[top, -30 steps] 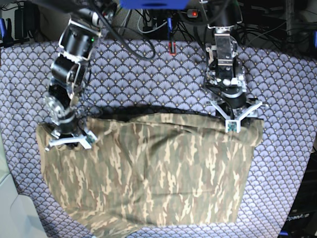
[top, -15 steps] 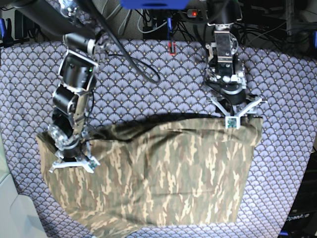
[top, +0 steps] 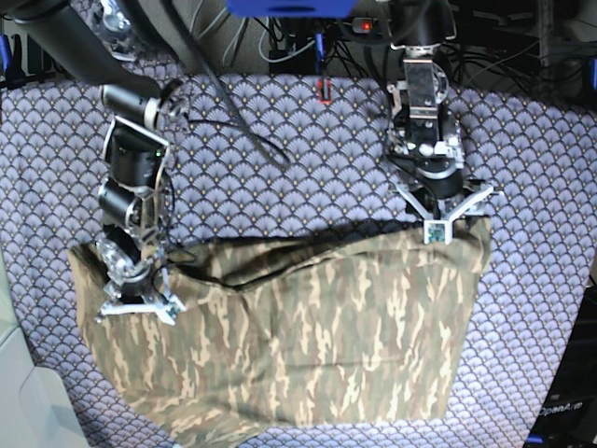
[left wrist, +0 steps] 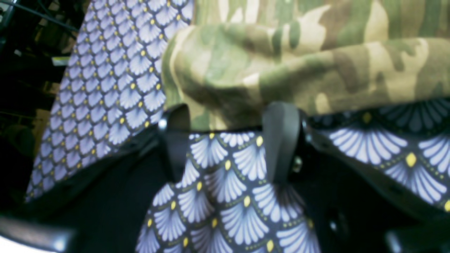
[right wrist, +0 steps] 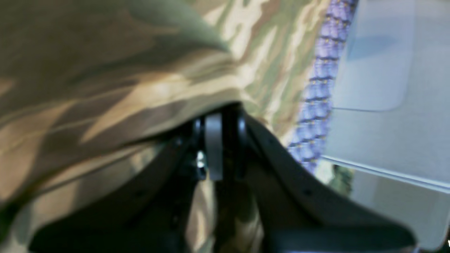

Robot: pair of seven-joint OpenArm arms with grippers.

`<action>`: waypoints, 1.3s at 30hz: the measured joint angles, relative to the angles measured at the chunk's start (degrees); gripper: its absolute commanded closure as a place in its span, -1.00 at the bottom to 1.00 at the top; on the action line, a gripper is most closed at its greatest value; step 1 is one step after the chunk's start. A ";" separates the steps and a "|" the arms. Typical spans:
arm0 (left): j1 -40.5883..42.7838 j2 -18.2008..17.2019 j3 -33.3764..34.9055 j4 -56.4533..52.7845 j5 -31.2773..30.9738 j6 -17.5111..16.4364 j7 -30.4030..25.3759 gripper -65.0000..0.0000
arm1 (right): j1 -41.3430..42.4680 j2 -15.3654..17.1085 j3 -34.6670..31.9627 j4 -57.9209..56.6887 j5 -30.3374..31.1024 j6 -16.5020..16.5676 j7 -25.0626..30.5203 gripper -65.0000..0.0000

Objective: Fold the T-shirt properly
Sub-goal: 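Pull the grasped edge away from the left gripper to spread the shirt, then lift the shirt edge with both grippers, raising the left gripper's corner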

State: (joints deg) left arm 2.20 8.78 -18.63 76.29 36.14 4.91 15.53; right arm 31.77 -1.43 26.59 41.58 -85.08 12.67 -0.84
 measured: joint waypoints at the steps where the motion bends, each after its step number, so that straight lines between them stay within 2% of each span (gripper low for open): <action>1: 0.04 0.00 0.00 0.00 -0.02 0.00 0.04 -0.02 | 0.09 0.02 -0.13 0.02 0.07 -0.57 -0.02 0.64; 4: 0.17 0.00 0.00 0.00 -0.02 0.02 0.04 -0.02 | 0.00 0.02 0.00 0.17 0.20 -0.61 -0.04 0.37; 7: 0.15 0.00 0.04 0.00 -0.04 0.00 0.04 -0.02 | -0.72 -0.02 0.02 2.80 0.20 -0.59 -0.02 0.25; 11: 0.52 0.00 0.07 0.02 -0.02 0.00 -0.17 -0.02 | -2.12 -0.15 0.00 8.83 0.20 -0.76 -0.15 0.24; 15: 1.57 0.15 0.15 2.62 -0.04 -0.15 0.15 -0.02 | -2.69 -2.38 0.13 13.97 0.22 -0.85 -0.17 0.24; 18: 2.14 -0.17 2.91 5.84 0.66 0.66 -0.20 -0.02 | -5.77 -3.72 -0.04 19.67 0.24 -0.98 0.66 0.24; 21: 3.93 -0.07 6.25 8.09 1.09 0.61 -0.55 -0.02 | -9.86 -4.46 -0.02 23.93 4.07 -0.70 -0.04 0.24; 24: 5.01 0.00 9.79 7.74 5.40 1.14 -0.15 -0.02 | -11.85 -4.28 -0.09 26.80 6.25 -0.76 -0.07 0.24; 28: 4.94 -0.02 12.70 7.67 13.53 6.36 -0.48 -0.02 | -13.75 -4.39 -0.09 28.65 6.51 -0.76 0.11 0.25; 33: 5.95 -0.15 13.29 8.04 20.00 6.01 -0.61 -0.02 | -17.68 -4.42 0.26 30.97 7.17 -0.72 -0.02 0.25; 35: 6.75 -1.81 13.77 8.37 22.64 6.03 -0.98 -0.02 | -18.32 -4.33 0.22 31.89 10.60 -0.74 0.07 0.24; 39: 8.87 -6.40 14.53 8.35 22.86 5.81 -0.83 -0.02 | -19.26 -3.96 0.00 32.63 12.04 -0.74 -0.02 0.24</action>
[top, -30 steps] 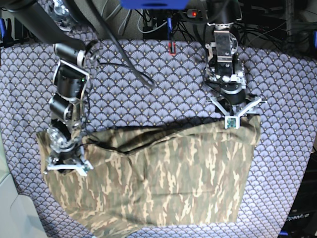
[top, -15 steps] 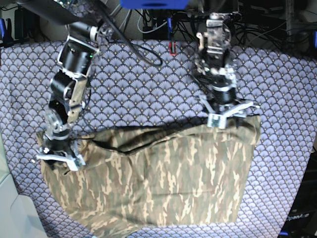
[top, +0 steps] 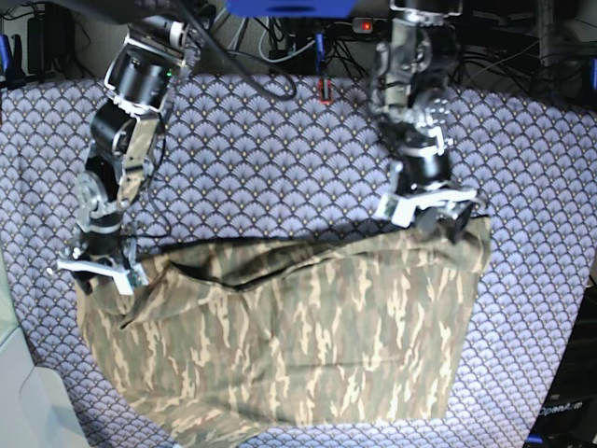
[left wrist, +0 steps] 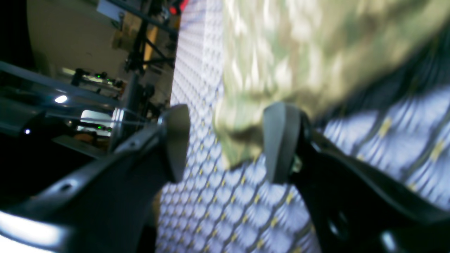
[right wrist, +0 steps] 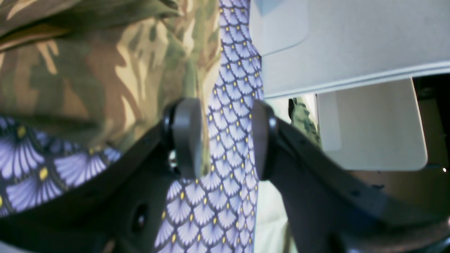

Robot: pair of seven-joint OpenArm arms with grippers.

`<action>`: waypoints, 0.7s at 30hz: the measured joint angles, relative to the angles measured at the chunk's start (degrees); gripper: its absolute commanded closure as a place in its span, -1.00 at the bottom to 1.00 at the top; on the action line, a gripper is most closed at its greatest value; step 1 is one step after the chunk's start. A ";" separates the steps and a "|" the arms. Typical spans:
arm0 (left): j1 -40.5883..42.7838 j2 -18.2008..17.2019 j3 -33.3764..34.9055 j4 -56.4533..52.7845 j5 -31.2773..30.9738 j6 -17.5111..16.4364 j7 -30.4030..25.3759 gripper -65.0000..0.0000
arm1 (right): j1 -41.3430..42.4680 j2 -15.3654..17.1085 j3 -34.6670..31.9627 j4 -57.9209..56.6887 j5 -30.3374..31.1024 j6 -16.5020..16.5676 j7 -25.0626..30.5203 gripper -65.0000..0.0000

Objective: Fold the T-shirt properly
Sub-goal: 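Lift the shirt edge with both grippers, raising the left gripper's corner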

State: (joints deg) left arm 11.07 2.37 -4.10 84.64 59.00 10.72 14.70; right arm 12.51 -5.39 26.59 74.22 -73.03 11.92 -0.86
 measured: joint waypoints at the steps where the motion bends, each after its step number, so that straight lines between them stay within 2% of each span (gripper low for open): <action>1: 0.46 -1.27 0.00 0.00 0.02 0.00 0.26 -0.02 | -0.22 -0.11 0.00 -0.02 0.00 0.00 -0.04 0.24; 4: 0.26 -4.17 0.04 -0.22 0.17 -0.04 0.44 -0.02 | -0.31 -0.15 0.00 -0.02 0.02 -0.02 -0.17 0.24; 10: -0.76 -7.10 -0.74 -0.15 2.03 -12.46 0.33 -0.02 | -1.49 -0.15 0.02 -0.02 0.04 0.00 -0.22 0.24; 13: -1.20 -7.28 -1.05 -0.79 10.38 -15.30 0.07 -0.02 | -1.31 -0.15 0.13 -0.02 0.04 -0.02 -0.42 0.24; 15: -2.10 -6.99 -1.05 -2.45 14.80 -15.72 -0.48 -0.02 | -1.11 -0.15 0.13 -0.02 0.02 0.00 -0.44 0.24; 17: -3.85 -6.95 -1.20 -4.20 16.44 -17.49 -0.37 -0.02 | -1.14 -0.15 0.13 -0.02 0.07 0.02 -0.48 0.24; 21: -5.60 -7.34 -1.38 -5.25 20.24 -16.09 -0.44 -0.02 | -1.11 -0.26 1.73 -0.02 0.42 0.00 -0.39 0.24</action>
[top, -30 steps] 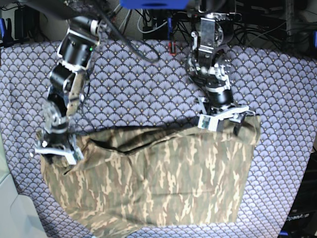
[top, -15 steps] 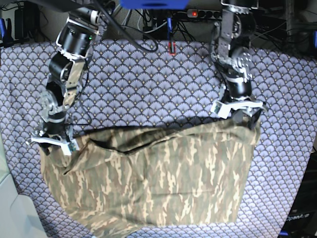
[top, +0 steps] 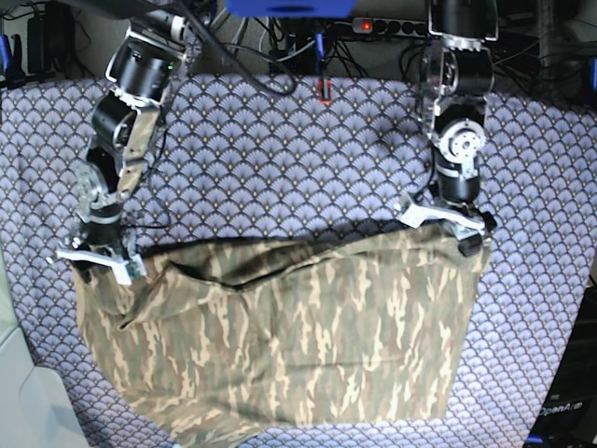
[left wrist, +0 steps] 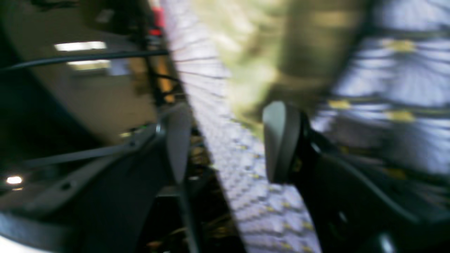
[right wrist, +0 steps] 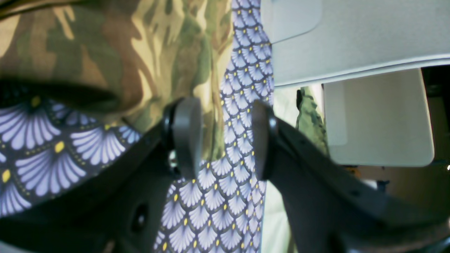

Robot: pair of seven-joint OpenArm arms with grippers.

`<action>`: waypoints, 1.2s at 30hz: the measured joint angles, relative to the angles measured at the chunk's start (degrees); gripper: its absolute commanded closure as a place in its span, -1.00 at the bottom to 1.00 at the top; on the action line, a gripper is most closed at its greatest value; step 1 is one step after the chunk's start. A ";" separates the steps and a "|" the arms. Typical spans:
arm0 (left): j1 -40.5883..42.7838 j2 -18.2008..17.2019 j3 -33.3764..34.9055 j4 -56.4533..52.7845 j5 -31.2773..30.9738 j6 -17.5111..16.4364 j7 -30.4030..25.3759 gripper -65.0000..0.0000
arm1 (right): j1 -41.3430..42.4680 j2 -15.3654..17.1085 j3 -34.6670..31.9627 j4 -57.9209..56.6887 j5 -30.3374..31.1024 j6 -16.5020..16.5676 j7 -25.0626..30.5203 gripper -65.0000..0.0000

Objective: Fold the T-shirt properly
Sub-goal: 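Lift the shirt edge with both grippers, raising the left gripper's corner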

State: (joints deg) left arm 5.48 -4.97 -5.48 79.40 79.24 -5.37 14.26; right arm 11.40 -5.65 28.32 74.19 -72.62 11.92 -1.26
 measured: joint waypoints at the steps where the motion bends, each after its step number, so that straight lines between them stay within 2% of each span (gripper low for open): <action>1: 0.04 -0.04 0.00 -0.68 0.94 0.00 0.00 -0.02 | 0.02 0.11 0.48 0.00 0.02 0.00 -0.09 0.24; 13: -2.64 0.07 0.48 -7.21 2.71 1.27 0.02 -0.02 | 0.28 1.66 0.39 0.00 0.02 0.00 -0.04 0.24; 14: -3.85 0.11 0.48 -8.13 2.78 0.61 0.04 -0.02 | 0.31 1.73 0.39 0.00 0.00 -0.02 0.02 0.24; 15: -4.92 0.28 0.31 -8.87 2.80 -0.74 0.22 -0.02 | 0.28 1.86 0.39 0.00 0.00 -0.04 -0.07 0.24; 17: -6.05 0.37 -0.02 -9.01 2.58 -7.08 0.31 -0.02 | 0.13 1.99 0.44 0.00 0.02 -0.02 -0.20 0.24; 19: -6.47 0.28 -0.09 -8.83 1.97 -11.06 0.04 -0.02 | 0.13 1.99 0.44 0.00 0.04 -0.02 -0.17 0.24; 22: -6.45 0.22 0.00 -7.78 0.94 -14.60 0.04 -0.02 | 0.13 1.99 0.44 0.00 0.04 0.00 -0.07 0.24; 25: -6.47 0.07 -0.11 -4.81 -1.14 -20.92 0.26 0.00 | 0.15 2.34 0.39 0.00 0.09 -0.02 -0.04 0.24; 26: -6.45 0.07 -0.11 -4.11 -1.53 -22.58 0.26 0.08 | 0.15 2.58 0.39 0.00 0.04 0.00 -0.02 0.25; 28: -6.49 0.04 -0.11 -3.08 -2.01 -27.06 0.31 0.35 | 0.15 2.80 0.42 0.00 0.04 -0.02 -0.07 0.25; 30: -6.45 0.09 -0.13 -3.15 -2.25 -28.61 0.42 0.65 | 0.15 2.78 0.44 0.00 0.04 0.00 -0.13 0.25; 31: -6.56 0.11 -0.15 -3.15 -2.36 -29.14 0.46 0.73 | 0.15 2.75 0.44 0.00 0.04 -0.02 -0.04 0.25; 36: -6.95 0.26 -0.83 -3.15 -3.26 -30.40 0.46 0.87 | 0.13 2.75 0.44 0.00 0.04 -0.02 -0.04 0.25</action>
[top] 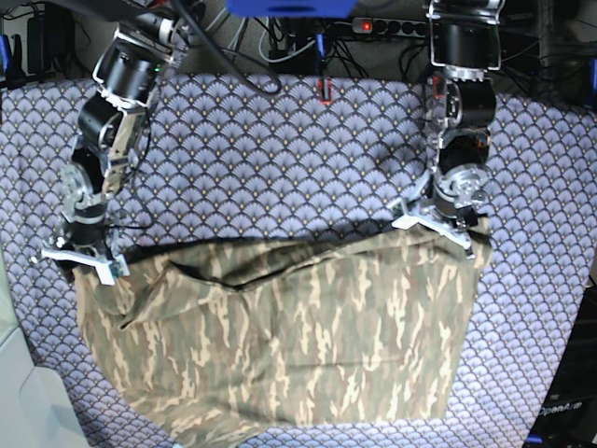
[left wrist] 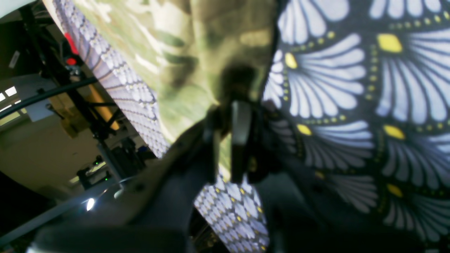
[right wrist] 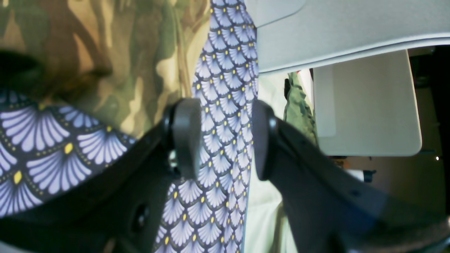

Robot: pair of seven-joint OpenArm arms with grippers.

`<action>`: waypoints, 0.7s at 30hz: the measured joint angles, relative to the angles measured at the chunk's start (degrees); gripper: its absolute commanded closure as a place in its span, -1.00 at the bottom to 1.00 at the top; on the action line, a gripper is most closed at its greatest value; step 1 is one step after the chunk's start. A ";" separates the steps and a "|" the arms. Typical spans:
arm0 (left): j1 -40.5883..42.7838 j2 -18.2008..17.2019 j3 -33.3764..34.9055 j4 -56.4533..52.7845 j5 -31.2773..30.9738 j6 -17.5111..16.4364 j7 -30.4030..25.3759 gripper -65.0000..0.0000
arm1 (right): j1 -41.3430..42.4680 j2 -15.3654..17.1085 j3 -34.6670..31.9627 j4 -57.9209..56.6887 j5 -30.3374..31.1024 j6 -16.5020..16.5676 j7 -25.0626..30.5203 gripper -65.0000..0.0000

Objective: Fold the T-shirt properly
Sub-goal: 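Lift the shirt edge with both grippers, raising the left gripper's corner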

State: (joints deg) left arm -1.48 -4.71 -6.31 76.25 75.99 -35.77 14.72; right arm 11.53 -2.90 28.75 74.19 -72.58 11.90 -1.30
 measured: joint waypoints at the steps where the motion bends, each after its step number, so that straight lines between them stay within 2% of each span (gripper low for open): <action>1: 0.00 0.00 -0.55 0.00 -1.16 -0.02 -0.02 0.89 | 0.00 0.02 0.00 0.00 0.00 0.00 0.00 0.25; 4: 0.33 -0.04 -1.70 1.95 -4.98 -1.62 -0.20 0.94 | -0.04 0.02 0.00 0.00 0.00 0.00 0.02 0.25; 9: 1.62 0.35 -4.61 8.26 -15.34 -3.72 0.00 0.93 | -0.13 -0.09 0.00 0.00 0.02 0.02 -0.04 0.25; 13: 0.04 0.33 -6.71 10.01 -17.77 -2.86 0.04 0.93 | -0.15 -0.11 0.00 0.00 0.00 0.02 -0.04 0.25; 19: -4.70 5.66 -15.67 9.62 -18.73 -3.19 0.39 0.93 | -1.68 -0.15 -0.33 0.00 -0.04 0.02 0.28 0.25; 21: -7.76 6.82 -17.86 8.44 -18.47 -1.77 0.20 0.93 | -2.10 -0.26 -0.26 -0.02 -0.09 0.09 -0.11 0.25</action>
State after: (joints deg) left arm -9.23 2.11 -24.16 84.68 57.52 -37.54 14.92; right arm 9.43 -3.16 28.49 74.17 -72.66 11.99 -1.41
